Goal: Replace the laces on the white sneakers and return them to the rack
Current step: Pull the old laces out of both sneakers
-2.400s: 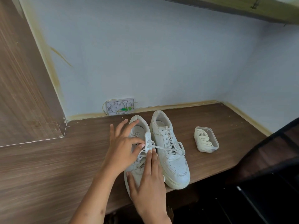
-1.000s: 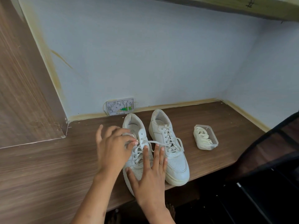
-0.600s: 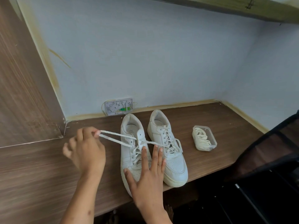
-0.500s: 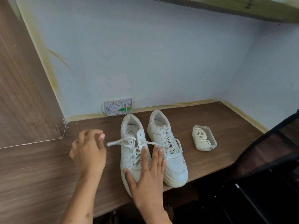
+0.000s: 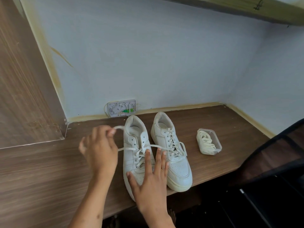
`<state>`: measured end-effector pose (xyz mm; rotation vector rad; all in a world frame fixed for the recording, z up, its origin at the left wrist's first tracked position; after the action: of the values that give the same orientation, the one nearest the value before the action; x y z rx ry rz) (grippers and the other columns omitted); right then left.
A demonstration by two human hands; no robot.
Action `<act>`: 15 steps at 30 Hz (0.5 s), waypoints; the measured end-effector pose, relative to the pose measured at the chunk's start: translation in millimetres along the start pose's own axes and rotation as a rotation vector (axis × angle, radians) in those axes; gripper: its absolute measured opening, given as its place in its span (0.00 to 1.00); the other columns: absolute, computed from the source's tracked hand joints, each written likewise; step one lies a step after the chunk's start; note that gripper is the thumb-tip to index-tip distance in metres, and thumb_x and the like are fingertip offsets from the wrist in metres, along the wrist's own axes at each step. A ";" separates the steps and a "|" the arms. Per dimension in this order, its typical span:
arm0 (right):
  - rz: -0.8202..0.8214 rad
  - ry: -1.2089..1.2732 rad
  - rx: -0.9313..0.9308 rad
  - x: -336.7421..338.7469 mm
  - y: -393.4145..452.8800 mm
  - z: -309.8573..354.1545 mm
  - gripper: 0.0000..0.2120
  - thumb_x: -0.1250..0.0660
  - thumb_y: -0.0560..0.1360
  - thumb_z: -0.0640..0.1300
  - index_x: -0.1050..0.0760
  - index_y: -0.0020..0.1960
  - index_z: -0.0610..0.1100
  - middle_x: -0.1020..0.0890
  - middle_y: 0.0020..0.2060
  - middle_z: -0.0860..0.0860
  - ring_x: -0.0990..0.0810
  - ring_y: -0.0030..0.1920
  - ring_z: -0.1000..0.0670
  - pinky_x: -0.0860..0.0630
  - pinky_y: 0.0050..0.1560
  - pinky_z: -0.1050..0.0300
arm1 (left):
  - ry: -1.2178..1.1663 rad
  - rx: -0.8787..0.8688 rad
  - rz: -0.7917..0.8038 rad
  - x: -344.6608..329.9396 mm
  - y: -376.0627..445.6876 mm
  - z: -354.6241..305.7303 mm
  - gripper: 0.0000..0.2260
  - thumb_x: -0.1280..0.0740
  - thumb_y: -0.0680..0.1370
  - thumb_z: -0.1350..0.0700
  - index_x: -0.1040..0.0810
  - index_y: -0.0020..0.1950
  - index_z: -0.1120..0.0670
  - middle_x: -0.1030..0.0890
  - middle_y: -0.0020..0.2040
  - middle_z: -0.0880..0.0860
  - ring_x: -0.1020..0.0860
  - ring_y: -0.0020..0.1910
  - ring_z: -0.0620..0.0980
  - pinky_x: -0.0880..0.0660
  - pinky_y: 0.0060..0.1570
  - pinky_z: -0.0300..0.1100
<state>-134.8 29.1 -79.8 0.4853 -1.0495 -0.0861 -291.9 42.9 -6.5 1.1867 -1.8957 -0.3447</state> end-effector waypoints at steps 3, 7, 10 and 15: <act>0.008 0.006 -0.001 0.2 0.5 0.3 0.39 0.47 0.77 0.69 0.50 0.80 0.47 0.51 0.78 0.42 0.60 0.79 0.45 0.59 0.75 0.49 | -0.059 0.260 -0.032 15.7 11.0 23.0 0.07 0.39 0.81 0.57 0.23 0.54 0.58 0.21 0.50 0.59 0.22 0.48 0.63 0.31 0.53 0.58; 0.014 0.023 -0.005 1.4 0.9 2.0 0.39 0.49 0.78 0.69 0.49 0.80 0.47 0.51 0.78 0.42 0.61 0.79 0.46 0.60 0.75 0.49 | 0.092 0.387 0.281 8.8 7.4 40.0 0.10 0.35 0.79 0.53 0.24 0.60 0.52 0.22 0.60 0.54 0.26 0.59 0.62 0.33 0.57 0.56; 0.032 0.060 -0.012 2.2 0.7 3.1 0.39 0.49 0.78 0.70 0.51 0.80 0.47 0.52 0.79 0.43 0.63 0.78 0.46 0.61 0.75 0.49 | 0.053 0.257 0.417 -0.2 5.4 32.8 0.16 0.33 0.78 0.55 0.27 0.66 0.50 0.26 0.63 0.54 0.27 0.60 0.61 0.31 0.55 0.57; 0.136 0.137 0.018 8.8 3.6 2.8 0.42 0.47 0.75 0.68 0.60 0.79 0.50 0.63 0.78 0.46 0.72 0.75 0.50 0.68 0.75 0.49 | -0.070 -0.250 0.513 -6.6 1.9 -13.0 0.06 0.28 0.73 0.49 0.17 0.49 0.41 0.27 0.64 0.45 0.31 0.63 0.52 0.35 0.62 0.54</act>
<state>-133.3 28.7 -70.0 0.4289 -0.9472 0.0767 -281.7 52.0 -0.9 0.5041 -2.0650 -0.3291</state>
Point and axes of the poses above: each hand's wrist, its own y-axis towards the middle knuckle, its own x-axis out of the back of the hand, z = x × y, the point moved 4 cm from there along y, towards the middle knuckle
